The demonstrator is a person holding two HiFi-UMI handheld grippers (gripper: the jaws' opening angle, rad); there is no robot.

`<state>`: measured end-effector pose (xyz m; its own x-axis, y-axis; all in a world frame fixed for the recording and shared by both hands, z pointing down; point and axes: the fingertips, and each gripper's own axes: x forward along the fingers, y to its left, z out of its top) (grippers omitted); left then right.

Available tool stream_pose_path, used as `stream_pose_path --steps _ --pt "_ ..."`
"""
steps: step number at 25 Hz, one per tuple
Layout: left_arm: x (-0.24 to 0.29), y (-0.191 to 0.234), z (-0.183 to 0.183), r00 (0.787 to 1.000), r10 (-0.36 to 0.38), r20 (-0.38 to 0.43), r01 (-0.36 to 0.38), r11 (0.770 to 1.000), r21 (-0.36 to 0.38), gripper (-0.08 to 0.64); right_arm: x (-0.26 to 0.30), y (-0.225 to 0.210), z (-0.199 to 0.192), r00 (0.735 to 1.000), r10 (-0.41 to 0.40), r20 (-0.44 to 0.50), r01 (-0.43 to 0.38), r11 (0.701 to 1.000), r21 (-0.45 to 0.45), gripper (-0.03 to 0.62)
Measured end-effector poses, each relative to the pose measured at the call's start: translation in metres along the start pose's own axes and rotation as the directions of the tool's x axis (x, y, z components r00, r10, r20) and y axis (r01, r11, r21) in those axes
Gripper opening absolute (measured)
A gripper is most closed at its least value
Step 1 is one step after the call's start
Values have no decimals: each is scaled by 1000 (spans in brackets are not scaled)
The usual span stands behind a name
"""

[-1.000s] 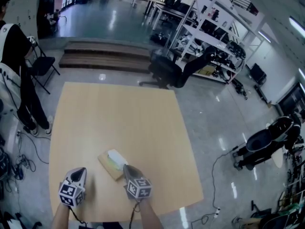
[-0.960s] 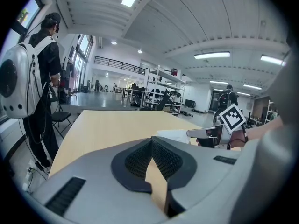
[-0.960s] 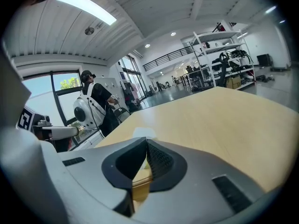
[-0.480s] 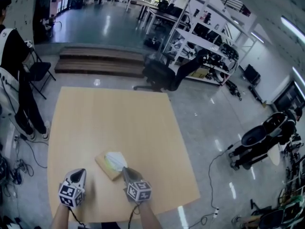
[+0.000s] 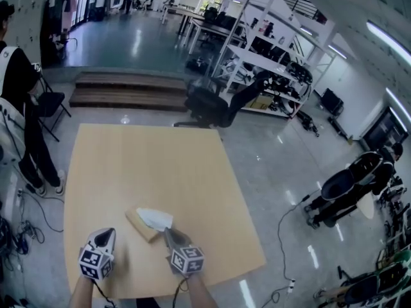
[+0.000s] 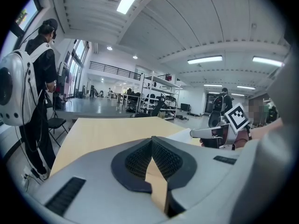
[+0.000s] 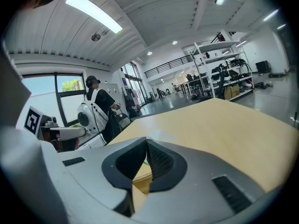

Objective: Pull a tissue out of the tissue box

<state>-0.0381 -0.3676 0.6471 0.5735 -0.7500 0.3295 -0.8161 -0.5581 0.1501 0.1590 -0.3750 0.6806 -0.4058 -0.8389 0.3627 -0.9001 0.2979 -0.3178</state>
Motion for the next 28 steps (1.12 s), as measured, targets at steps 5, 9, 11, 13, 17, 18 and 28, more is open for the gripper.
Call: stream_pose_path --steps 5,9,11,13,17,18,28 --pt "-7 -5 6 1000 -5 13 5 1000 8 8 -14 7 1 1000 -5 11 5 1000 -9 6" --pt "-12 -9 12 1000 -8 18 7 1000 12 8 -23 8 5 1000 -9 20 9 1000 -9 6" --pt "-14 -13 10 1000 -9 22 8 1000 14 8 -29 7 4 999 -12 30 12 1000 -6 6" --pt "-16 -14 8 1000 -9 27 9 1000 16 8 -34 8 5 999 -14 42 14 1000 -4 6" --pt "-17 -15 9 999 -13 33 12 1000 14 8 -40 8 10 998 -21 57 22 1000 -7 6" --pt "-18 -16 9 999 -14 35 13 1000 14 8 -42 9 11 998 -23 60 24 1000 -9 6" --pt "-38 -23 11 998 -19 64 18 999 30 8 -63 26 12 995 -32 95 36 999 -36 6"
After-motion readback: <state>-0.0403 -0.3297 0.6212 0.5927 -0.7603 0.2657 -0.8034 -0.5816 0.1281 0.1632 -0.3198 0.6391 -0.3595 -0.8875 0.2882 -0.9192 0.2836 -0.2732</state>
